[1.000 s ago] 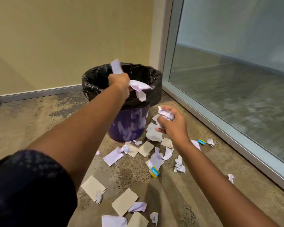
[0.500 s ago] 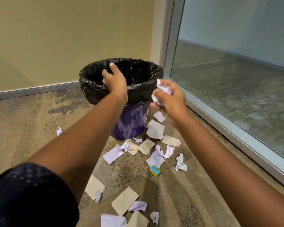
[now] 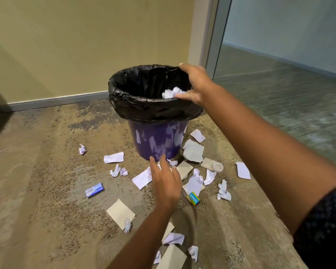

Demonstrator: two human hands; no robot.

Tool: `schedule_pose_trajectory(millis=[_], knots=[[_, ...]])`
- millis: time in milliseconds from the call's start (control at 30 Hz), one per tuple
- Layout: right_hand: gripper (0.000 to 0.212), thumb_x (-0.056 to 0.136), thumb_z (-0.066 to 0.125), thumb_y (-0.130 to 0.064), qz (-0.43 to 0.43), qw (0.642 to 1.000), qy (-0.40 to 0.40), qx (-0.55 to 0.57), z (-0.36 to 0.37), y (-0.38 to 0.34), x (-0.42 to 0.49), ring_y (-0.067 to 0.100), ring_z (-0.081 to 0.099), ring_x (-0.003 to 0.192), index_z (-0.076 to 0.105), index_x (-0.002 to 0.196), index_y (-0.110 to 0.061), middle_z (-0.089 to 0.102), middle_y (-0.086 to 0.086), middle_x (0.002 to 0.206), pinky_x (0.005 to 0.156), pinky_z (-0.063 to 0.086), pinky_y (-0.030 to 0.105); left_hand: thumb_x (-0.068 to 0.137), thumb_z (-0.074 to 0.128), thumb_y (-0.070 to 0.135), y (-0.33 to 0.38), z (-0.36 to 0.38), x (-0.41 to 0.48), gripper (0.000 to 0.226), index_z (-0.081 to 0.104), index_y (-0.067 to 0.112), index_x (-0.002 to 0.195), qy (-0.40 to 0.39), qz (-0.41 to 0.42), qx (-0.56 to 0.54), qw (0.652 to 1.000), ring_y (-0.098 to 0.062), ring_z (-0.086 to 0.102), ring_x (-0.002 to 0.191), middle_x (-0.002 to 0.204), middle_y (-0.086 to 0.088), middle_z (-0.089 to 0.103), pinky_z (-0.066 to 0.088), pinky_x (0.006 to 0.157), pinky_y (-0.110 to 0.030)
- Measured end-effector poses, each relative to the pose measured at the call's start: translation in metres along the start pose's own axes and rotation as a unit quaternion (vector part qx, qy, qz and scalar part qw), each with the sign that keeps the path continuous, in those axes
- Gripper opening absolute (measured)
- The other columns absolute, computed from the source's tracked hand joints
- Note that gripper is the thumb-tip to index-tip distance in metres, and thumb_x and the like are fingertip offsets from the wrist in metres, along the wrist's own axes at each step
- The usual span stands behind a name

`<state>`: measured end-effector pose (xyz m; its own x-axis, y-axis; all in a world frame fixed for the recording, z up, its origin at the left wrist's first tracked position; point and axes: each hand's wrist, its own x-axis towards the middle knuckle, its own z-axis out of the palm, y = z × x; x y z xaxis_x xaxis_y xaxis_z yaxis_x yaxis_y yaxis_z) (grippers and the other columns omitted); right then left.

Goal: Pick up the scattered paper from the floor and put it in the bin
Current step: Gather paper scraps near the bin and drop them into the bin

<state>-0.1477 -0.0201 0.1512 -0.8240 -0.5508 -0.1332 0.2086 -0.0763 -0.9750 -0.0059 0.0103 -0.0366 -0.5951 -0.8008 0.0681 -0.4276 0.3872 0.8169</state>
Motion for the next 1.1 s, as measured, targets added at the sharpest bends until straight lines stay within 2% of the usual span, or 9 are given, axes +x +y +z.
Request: schedule_pose_trajectory(millis=[233,300,367,500,567,733,867,1000,1100], knots=[[0.029,0.094,0.048,-0.012,-0.061,0.990,0.102,-0.079,-0.068,0.062,-0.045,0.017,0.053,0.096,0.051,0.123,-0.012,0.053,0.006,0.119,0.084,0.053,0.033,0.084,0.037,0.045,-0.031,0.034,-0.069,0.064,0.041,0.004,0.133,-0.211,0.000,0.151,0.966,-0.028,0.040,0.134,0.142,-0.018,0.041,0.036,0.109,-0.028],[0.023,0.092,0.049,-0.011,-0.050,0.974,0.146,-0.168,-0.101,0.096,-0.059,0.014,0.052,0.091,0.058,0.113,-0.014,0.056,0.004,0.111,0.085,0.052,0.035,0.042,0.071,0.063,-0.030,0.049,-0.089,0.083,0.048,0.012,0.103,-0.282,0.078,0.234,0.927,-0.019,0.070,0.085,0.095,-0.011,0.069,0.053,0.072,-0.012],[0.022,0.090,0.049,-0.008,-0.035,0.953,0.177,-0.243,-0.134,0.130,-0.077,0.015,0.051,0.091,0.063,0.107,-0.011,0.061,0.008,0.109,0.085,0.047,0.034,0.012,0.062,0.074,-0.038,0.079,-0.108,0.091,0.041,0.023,0.084,-0.312,0.112,0.282,0.901,-0.005,0.066,0.053,0.063,0.006,0.067,0.047,0.048,-0.007],[0.021,0.085,0.052,-0.005,0.028,0.904,0.173,-0.390,-0.195,0.186,-0.125,0.022,0.058,0.089,0.066,0.100,0.000,0.066,0.016,0.099,0.067,0.033,0.023,0.053,0.070,0.067,0.004,0.082,-0.146,0.085,0.059,0.015,0.119,-0.435,0.148,0.286,0.841,-0.031,0.062,0.110,0.119,-0.013,0.063,0.052,0.088,-0.041],[0.031,0.082,0.051,-0.020,0.070,0.881,0.161,-0.440,-0.219,0.209,-0.147,0.032,0.061,0.099,0.066,0.100,0.000,0.066,0.022,0.105,0.080,0.043,0.029,0.086,0.062,0.033,0.014,0.091,-0.160,0.064,0.039,0.005,0.138,-0.466,0.173,0.296,0.816,-0.034,0.037,0.133,0.143,-0.019,0.037,0.037,0.100,-0.045],[0.036,0.090,0.048,-0.025,0.176,0.775,0.162,-0.585,-0.266,0.231,-0.199,0.027,0.044,0.126,0.054,0.125,-0.019,0.051,0.009,0.133,0.102,0.036,0.031,0.091,0.042,0.018,0.016,0.110,-0.184,0.039,0.048,0.024,0.130,-0.432,0.238,0.345,0.799,-0.039,0.044,0.124,0.138,-0.018,0.040,0.042,0.088,-0.054],[0.053,0.091,0.045,-0.042,0.245,0.730,0.071,-0.634,-0.285,0.244,-0.232,0.021,0.024,0.141,0.032,0.141,-0.029,0.037,0.002,0.146,0.113,0.020,0.030,0.050,0.068,0.073,0.029,0.113,-0.183,0.061,0.071,0.037,0.098,-0.499,0.190,0.404,0.743,-0.032,0.064,0.094,0.111,-0.015,0.066,0.056,0.065,-0.045],[0.051,0.098,0.032,-0.040,0.271,0.720,-0.003,-0.638,-0.282,0.249,-0.241,0.019,0.013,0.145,0.019,0.146,-0.031,0.029,0.001,0.153,0.115,0.017,0.031,0.097,0.048,0.020,0.023,0.123,-0.178,0.056,0.024,0.021,0.147,-0.529,0.224,0.384,0.723,-0.036,0.017,0.142,0.155,-0.020,0.011,0.032,0.109,-0.053],[0.070,0.085,0.025,-0.068,0.309,0.722,-0.018,-0.619,-0.280,0.241,-0.238,0.027,0.019,0.144,0.020,0.145,-0.034,0.019,0.012,0.155,0.115,0.022,0.033,0.099,0.043,0.018,0.028,0.127,-0.176,0.059,0.014,0.020,0.150,-0.535,0.215,0.402,0.712,-0.034,0.011,0.144,0.156,-0.018,0.005,0.031,0.111,-0.053]])
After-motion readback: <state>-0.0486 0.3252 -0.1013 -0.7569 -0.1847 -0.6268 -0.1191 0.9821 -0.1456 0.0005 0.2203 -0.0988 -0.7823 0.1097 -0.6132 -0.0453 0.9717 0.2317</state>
